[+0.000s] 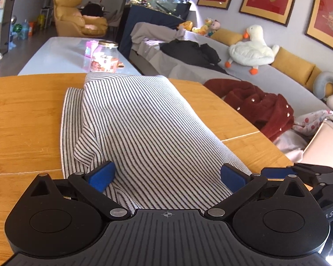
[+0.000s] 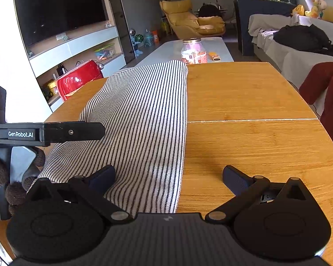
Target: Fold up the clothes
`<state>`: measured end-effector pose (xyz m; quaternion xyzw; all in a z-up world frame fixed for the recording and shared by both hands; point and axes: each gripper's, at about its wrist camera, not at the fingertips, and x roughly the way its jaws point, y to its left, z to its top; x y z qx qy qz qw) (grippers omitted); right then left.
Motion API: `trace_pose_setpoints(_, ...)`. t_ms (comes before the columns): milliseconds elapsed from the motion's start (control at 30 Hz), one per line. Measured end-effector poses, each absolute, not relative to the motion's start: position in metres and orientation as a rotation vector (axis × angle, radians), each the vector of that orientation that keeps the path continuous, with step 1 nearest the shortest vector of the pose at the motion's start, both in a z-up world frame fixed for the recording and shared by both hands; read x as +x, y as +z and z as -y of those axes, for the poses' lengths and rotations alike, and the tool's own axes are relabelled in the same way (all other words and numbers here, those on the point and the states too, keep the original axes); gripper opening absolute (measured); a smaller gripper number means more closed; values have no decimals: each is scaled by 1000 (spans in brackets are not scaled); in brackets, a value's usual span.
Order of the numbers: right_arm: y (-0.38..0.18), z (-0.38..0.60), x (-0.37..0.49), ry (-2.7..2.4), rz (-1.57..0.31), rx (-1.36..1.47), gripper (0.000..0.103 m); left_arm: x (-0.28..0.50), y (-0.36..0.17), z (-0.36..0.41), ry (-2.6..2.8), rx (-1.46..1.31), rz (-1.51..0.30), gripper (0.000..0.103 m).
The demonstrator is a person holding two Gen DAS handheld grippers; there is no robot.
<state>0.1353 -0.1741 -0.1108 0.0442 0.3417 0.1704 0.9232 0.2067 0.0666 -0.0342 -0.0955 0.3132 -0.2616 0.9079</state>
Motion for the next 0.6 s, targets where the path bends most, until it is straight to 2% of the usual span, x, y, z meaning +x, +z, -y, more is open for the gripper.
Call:
trace_pose_setpoints(133, -111, 174, 134, 342, -700, 93, 103, 207, -38, -79, -556, -291, -629, 103)
trace_pose_setpoints(600, -111, 172, 133, 323, -709, 68, 103, 199, -38, -72, -476, -313, -609, 103)
